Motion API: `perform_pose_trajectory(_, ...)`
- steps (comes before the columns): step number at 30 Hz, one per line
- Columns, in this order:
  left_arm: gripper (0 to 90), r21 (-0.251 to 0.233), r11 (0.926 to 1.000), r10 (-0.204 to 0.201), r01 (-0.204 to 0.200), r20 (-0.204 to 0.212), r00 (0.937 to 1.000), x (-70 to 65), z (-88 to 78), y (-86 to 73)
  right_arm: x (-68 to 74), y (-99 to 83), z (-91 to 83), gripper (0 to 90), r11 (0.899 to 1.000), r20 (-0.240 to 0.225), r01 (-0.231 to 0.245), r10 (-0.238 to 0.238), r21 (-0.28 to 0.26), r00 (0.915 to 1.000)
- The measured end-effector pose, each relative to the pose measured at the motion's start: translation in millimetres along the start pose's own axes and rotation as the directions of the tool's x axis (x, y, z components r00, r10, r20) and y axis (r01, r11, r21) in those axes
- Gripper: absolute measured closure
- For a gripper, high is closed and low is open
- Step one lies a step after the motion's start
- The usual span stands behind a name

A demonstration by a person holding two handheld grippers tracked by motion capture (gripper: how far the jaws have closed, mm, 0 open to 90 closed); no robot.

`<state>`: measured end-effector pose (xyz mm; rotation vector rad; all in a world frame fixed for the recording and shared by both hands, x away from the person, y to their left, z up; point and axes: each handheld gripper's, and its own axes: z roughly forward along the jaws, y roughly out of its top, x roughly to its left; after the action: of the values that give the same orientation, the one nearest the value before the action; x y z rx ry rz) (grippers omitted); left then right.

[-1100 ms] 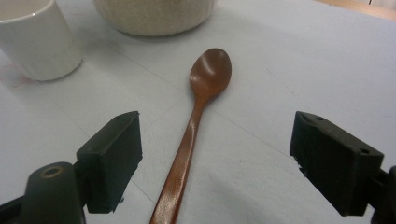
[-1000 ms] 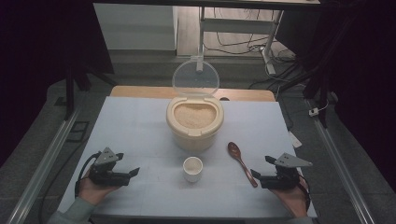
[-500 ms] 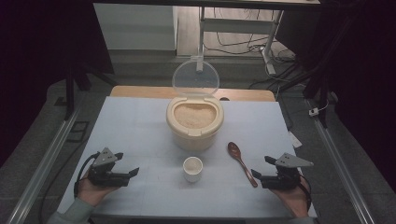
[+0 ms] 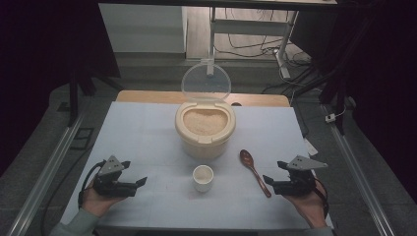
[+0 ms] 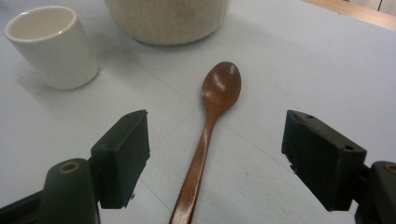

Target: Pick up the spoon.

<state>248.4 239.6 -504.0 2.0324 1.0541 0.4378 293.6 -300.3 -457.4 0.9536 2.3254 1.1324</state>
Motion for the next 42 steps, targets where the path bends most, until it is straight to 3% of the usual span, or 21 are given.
perform_pose_trajectory(4, 13.4, 0.007, 1.0, 0.001, -0.001, -0.002, 1.0, -1.1, 0.6, 0.1, 2.4, 9.4, -2.3, 23.8, 0.999, 0.0, -0.003, 0.003, 0.046, 1.0)
perform_pose_trajectory(8, 13.5, 0.006, 1.0, -0.001, 0.001, 0.0, 1.0, -1.3, -0.3, -0.1, 6.8, 26.8, -0.7, 24.3, 0.99, 0.004, 0.003, -0.004, 0.139, 1.0)
perform_pose_trajectory(13, 13.4, 0.015, 0.9999, 0.003, -0.004, 0.005, 1.0, -1.6, 0.8, -0.2, 6.8, 42.8, 6.3, 25.0, 0.981, 0.004, 0.006, -0.007, 0.196, 1.0)
perform_pose_trajectory(14, 13.4, 0.017, 0.9998, 0.005, -0.005, 0.008, 1.0, -1.5, 1.4, -0.2, 7.1, 51.4, 10.6, 25.1, 0.969, 0.01, 0.003, -0.006, 0.246, 0.9999)
perform_pose_trajectory(15, 13.4, 0.02, 0.9998, 0.004, -0.004, 0.009, 1.0, -1.6, 2.1, -0.3, 7.1, 51.4, 10.6, 25.1, 0.969, 0.01, 0.003, -0.006, 0.246, 0.9999)
perform_pose_trajectory(16, 13.4, 0.022, 0.9998, 0.004, -0.004, 0.01, 0.9999, -1.5, 2.7, -0.4, 7.8, 59.3, 14.4, 25.0, 0.959, 0.005, 0.008, -0.009, 0.283, 0.9999)
perform_pose_trajectory(17, 13.4, 0.023, 0.9997, 0.003, -0.003, 0.011, 0.9999, -1.5, 3.0, -0.5, 7.8, 59.3, 14.4, 25.0, 0.959, 0.005, 0.008, -0.009, 0.283, 0.9999)
perform_pose_trajectory(21, 13.3, 0.024, 0.9997, 0.004, -0.005, 0.012, 0.9999, -1.5, 2.9, -0.9, 11.2, 66.6, 23.7, 27.6, 0.944, 0.004, -0.03, 0.03, 0.329, 0.9995)
perform_pose_trajectory(23, 13.3, 0.025, 0.9997, 0.006, -0.006, 0.012, 0.9999, -1.3, 2.9, -1.2, 12.1, 63.8, 28.5, 28.2, 0.936, -0.012, -0.039, 0.047, 0.351, 0.9988)
perform_pose_trajectory(29, 13.3, 0.037, 0.9992, 0.012, -0.013, 0.015, 0.9998, -2.9, 5.2, -1.2, 10.7, 49.0, 43.4, 31.4, 0.898, -0.028, -0.014, 0.029, 0.439, 0.9992)
perform_pose_trajectory(35, 13.2, 0.044, 0.9989, 0.013, -0.013, 0.018, 0.9998, -3.0, 6.3, -1.9, 5.4, 36.0, 57.1, 36.1, 0.863, -0.012, -0.043, 0.057, 0.503, 0.9983)
perform_pose_trajectory(37, 13.2, 0.044, 0.999, 0.011, -0.012, 0.019, 0.9998, -2.9, 6.2, -2.0, 5.2, 34.4, 59.1, 36.9, 0.86, -0.009, -0.047, 0.06, 0.509, 0.9982)
perform_pose_trajectory(38, 13.2, 0.043, 0.999, 0.011, -0.012, 0.019, 0.9998, -2.9, 6.1, -2.0, 5.1, 31.8, 63.3, 39.1, 0.85, -0.004, -0.051, 0.063, 0.524, 0.998)
perform_pose_trajectory(42, 13.1, 0.045, 0.9989, 0.011, -0.012, 0.021, 0.9997, -2.9, 6.2, -2.5, 4.5, 25.2, 72.3, 44.0, 0.83, 0.013, -0.071, 0.077, 0.554, 0.9969)
